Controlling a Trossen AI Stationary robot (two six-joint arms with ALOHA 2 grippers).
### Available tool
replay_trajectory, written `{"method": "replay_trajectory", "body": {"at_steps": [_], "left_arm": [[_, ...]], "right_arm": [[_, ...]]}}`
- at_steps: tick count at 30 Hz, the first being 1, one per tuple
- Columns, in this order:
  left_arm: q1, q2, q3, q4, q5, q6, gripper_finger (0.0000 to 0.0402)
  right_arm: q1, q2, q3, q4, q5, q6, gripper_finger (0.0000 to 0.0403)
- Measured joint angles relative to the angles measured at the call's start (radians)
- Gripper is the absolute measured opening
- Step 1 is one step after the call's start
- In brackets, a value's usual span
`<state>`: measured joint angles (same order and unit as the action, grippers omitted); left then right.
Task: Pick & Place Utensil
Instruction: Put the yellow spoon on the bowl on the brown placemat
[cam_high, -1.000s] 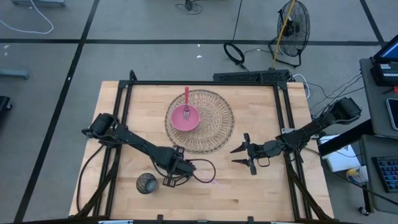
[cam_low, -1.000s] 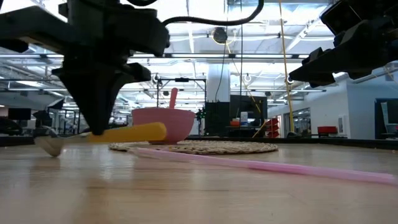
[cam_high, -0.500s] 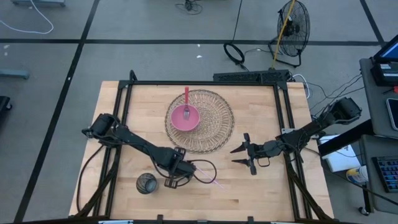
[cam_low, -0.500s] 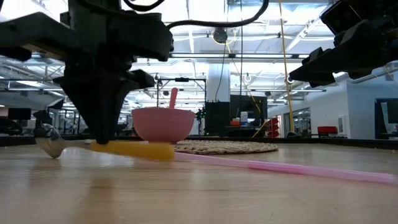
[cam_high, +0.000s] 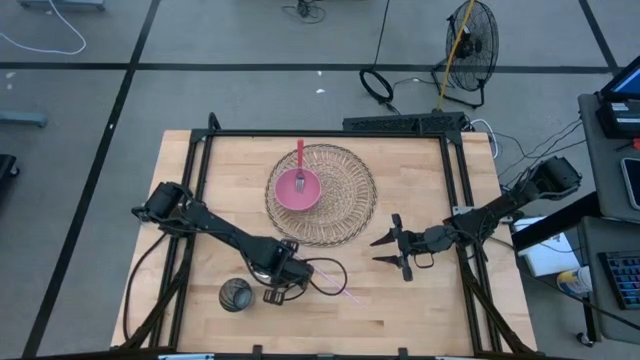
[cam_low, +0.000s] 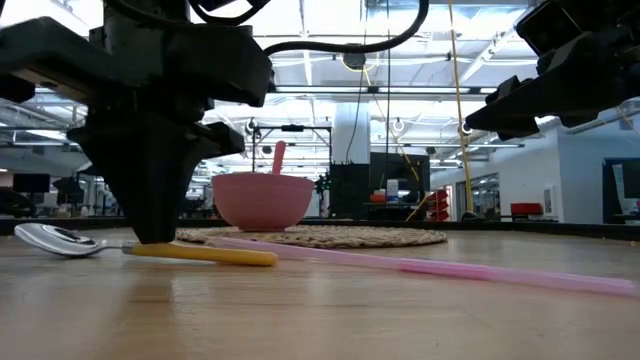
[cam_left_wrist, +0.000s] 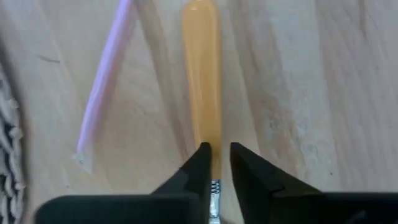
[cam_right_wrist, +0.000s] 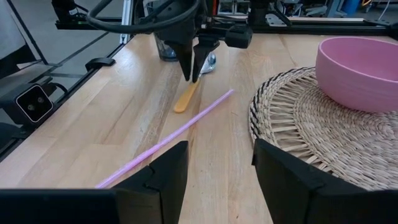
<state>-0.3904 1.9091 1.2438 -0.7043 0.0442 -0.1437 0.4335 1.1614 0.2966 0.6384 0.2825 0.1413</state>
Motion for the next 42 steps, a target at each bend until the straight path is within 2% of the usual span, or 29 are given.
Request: {"method": "replay_trajectory", "body": {"at_steps": [8,14,17,20,26,42], "left_arm": [[0.011,0.000,0.000,0.005,-0.012,-0.016,0.0146],[0.014,0.036,-0.001,0.019,-0.023,-0.013,0.0171],[0.016,0.061,0.004,0.022,-0.019,-0.020,0.0164],[0.016,0.074,0.004,0.020,-0.019,-0.018,0.0137],[0.021,0.076,0.004,0.011,-0.008,-0.002,0.0038],[0.022,0.073,0.002,-0.007,-0.018,0.025,0.0041]], "right_arm": [[0.000,0.000,0.000,0.000,0.000,0.002,0.0171],[0.000,0.000,0.000,0.000,0.000,0.003,0.0171],[0.000,0.000,0.000,-0.001,0.000,0.003,0.0171],[0.000,0.000,-0.001,-0.004,0.000,0.003,0.0171],[0.000,0.000,-0.016,0.005,0.001,0.011,0.0171],[0.000,0.000,-0.026,0.008,0.002,0.030,0.0171]]}}
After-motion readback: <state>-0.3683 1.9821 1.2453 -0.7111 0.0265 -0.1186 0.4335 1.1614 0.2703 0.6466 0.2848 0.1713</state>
